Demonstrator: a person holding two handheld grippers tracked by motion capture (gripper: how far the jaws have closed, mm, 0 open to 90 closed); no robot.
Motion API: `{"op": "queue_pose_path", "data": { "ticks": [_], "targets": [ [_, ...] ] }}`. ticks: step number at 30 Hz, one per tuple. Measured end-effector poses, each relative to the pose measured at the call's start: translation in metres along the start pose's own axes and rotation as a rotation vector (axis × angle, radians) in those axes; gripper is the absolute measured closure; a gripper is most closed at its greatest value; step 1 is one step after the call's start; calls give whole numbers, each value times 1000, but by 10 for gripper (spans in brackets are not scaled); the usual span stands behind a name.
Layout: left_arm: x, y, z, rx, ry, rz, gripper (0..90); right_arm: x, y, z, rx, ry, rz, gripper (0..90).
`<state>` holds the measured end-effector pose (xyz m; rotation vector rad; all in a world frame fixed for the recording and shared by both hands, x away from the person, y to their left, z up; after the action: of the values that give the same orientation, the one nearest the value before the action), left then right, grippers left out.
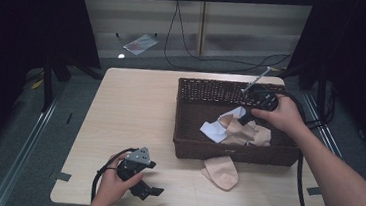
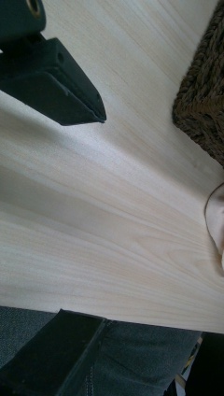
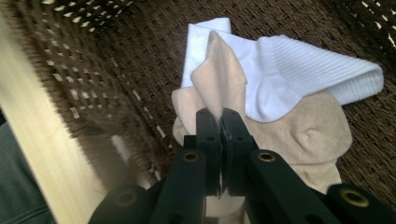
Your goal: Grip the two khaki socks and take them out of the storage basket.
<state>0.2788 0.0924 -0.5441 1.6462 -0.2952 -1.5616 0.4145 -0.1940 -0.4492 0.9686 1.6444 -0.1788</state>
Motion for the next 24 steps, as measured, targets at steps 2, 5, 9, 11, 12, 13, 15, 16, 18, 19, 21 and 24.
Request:
{"op": "queue_pose_path", "data": {
  "ticks": [2,5,9,11,12,13,15,16,18,19,21,24],
  "targets": [
    [0,0,0,1,-2,0,31,-6,1,-3,2,0,0,879],
    [0,0,0,0,-2,1,32,-13,1,-6,-7,8,1,879],
    [0,0,0,-3,-1,-1,31,-22,0,-12,-13,20,-5,879],
    [0,0,0,-3,0,-3,31,-26,-1,-15,-16,27,-8,879],
    [0,0,1,-5,-3,-1,31,-28,0,-17,-13,30,-5,878],
    [0,0,1,-2,0,-3,31,-30,-1,-19,-20,32,-7,878],
    [0,0,1,-4,0,-2,31,-34,-1,-22,-26,31,-8,878],
    [1,0,1,-6,-3,3,32,-36,0,-24,-25,35,-4,878],
    [1,0,1,-2,-5,2,31,-41,0,-28,-33,38,-2,878],
    [1,0,1,-1,-5,2,31,-44,1,-30,-34,38,3,878],
    [1,0,1,-4,-2,2,32,-47,2,-32,-42,45,11,878],
    [0,0,1,-2,-5,-2,32,-58,3,-38,-50,51,20,878]
  ]
}}
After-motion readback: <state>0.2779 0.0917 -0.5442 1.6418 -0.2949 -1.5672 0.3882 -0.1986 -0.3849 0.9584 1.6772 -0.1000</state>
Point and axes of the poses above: each handheld gripper's, and its own axes: x roughly forward along the jaws, y roughly out of its top, z roughly to its right, the point moved 10 cm from there along x, roughly forward along the jaws, and after that the axes turned 9 degrees about y, right-handed, at the moved point
